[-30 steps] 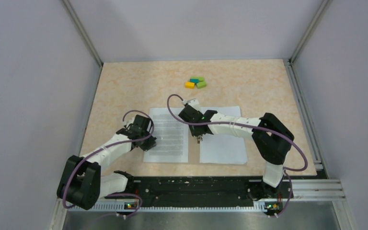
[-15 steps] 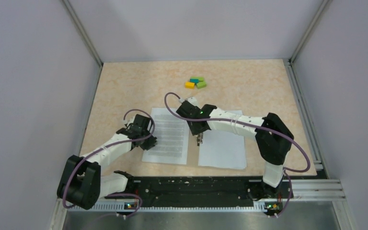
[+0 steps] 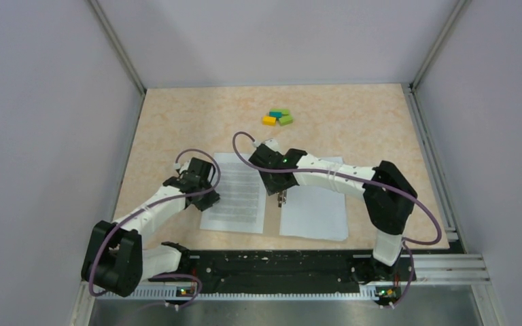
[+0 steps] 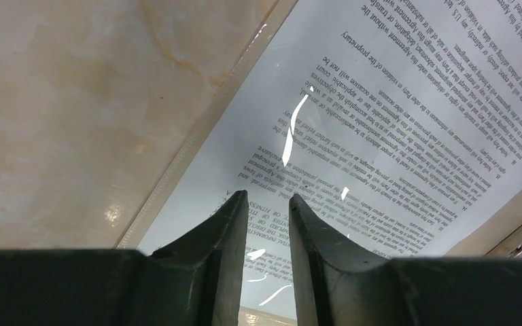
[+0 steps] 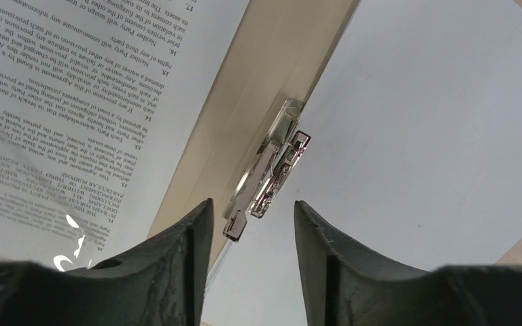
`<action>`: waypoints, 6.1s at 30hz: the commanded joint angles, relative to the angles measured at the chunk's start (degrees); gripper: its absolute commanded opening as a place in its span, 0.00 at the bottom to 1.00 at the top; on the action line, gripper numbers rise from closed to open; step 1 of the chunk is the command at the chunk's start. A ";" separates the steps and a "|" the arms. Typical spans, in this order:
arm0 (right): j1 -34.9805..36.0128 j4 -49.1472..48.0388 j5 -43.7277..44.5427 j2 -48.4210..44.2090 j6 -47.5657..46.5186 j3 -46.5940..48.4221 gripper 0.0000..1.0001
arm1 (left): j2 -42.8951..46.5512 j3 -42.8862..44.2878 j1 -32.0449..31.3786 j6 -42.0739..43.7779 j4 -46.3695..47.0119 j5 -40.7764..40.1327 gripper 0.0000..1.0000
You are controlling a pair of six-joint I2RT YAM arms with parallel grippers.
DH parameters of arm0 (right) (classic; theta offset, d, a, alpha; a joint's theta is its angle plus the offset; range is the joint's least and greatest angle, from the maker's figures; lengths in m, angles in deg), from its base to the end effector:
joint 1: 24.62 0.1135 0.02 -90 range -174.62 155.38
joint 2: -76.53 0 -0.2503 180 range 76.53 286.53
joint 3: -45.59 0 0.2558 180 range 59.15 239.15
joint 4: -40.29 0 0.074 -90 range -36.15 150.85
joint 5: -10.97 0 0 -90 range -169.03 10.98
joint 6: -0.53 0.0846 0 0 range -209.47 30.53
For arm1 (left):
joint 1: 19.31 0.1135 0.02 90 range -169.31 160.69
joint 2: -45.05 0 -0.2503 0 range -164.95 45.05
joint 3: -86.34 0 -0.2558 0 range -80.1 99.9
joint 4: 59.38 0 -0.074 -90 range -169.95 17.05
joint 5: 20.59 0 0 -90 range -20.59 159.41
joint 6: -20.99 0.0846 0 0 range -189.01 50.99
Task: Put the files into the folder
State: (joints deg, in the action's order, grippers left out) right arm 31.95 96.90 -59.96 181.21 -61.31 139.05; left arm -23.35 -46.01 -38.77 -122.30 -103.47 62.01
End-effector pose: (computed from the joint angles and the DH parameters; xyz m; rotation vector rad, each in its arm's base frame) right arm 0.2393 0.3123 0.1633 -0.5626 2.5762 0.0209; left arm 0.2244 -0.0677 0.1127 -0.8243 2.5763 -0.2171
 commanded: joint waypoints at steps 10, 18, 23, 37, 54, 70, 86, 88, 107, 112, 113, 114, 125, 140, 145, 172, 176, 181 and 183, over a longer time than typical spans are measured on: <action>-4.29 -7.94 -0.85 -23.17 7.89 -15.24 0.62 | 2.34 3.97 6.53 6.53 -0.60 2.67 0.51; 4.98 -5.97 -8.63 -36.59 21.60 -29.98 0.08 | 0.27 5.97 9.77 6.99 -0.59 5.52 0.51; 10.86 -5.56 -9.62 -40.91 28.94 -36.18 0.00 | -0.78 6.26 9.97 6.73 -0.77 5.59 0.51; 12.98 -12.15 -11.58 -36.91 31.60 -44.38 0.00 | -1.75 6.55 10.65 8.17 -0.88 6.29 0.51; 11.51 -9.97 -2.66 -29.32 31.96 -45.56 0.00 | -2.24 6.18 11.11 12.45 1.02 12.69 0.51; -4.35 -5.71 0.64 -34.89 24.76 -48.12 0.00 | -5.30 3.45 9.42 15.33 4.59 22.49 0.48; -12.60 -5.66 -1.31 -31.83 14.13 -39.84 0.00 | -3.22 3.27 -2.34 8.96 -0.68 5.66 0.26; -10.82 -2.61 -0.08 -32.22 13.60 -36.60 0.00 | -1.64 3.81 -5.15 7.19 -3.40 -0.68 0.25; -5.97 0.02 0.60 -15.13 3.42 -8.09 0.31 | -3.03 -2.92 -6.40 1.38 2.42 -5.05 0.44; -3.93 0.91 0.69 -10.60 1.23 -3.18 0.30 | -4.26 -3.67 -6.29 -0.22 1.71 -6.55 0.42; -3.50 1.00 0.92 -9.83 1.09 -2.55 0.28 | -4.56 -3.70 -6.25 -0.42 1.69 -6.59 0.41; -3.11 1.10 1.05 -8.98 0.82 -1.76 0.27 | -4.92 -3.68 -6.28 -0.60 1.63 -6.63 0.41; -1.30 4.15 6.02 0.43 -1.41 5.18 0.18 | -6.19 -3.72 -6.19 -1.54 1.70 -6.65 0.40; -0.12 4.77 7.40 2.99 -2.59 7.95 0.13 | -6.22 -3.74 -5.78 -1.28 1.56 -6.58 0.39; -0.09 4.77 7.23 3.70 -2.41 7.99 0.11 | -6.30 -3.68 -5.70 -1.13 1.69 -6.43 0.39; -0.63 2.54 6.08 1.30 0.95 -2.54 0.00 | -7.26 -3.28 -3.84 -1.28 0.81 -5.30 0.39; -0.82 1.69 5.87 0.68 1.43 -4.41 0.00 | -7.42 -3.17 -3.67 -1.46 0.59 -5.33 0.39; -1.30 0.63 5.39 0.43 1.61 -6.49 0.00 | -7.80 -2.81 -3.61 -1.61 0.04 -5.38 0.39; -1.51 0.13 5.11 0.25 1.69 -7.07 0.00 | -7.89 -2.69 -3.56 -1.80 -0.19 -5.47 0.39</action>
State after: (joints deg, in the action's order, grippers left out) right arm 30.99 95.39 -53.29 182.32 -60.74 134.55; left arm -27.28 -46.01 -42.95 -122.57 -104.89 56.33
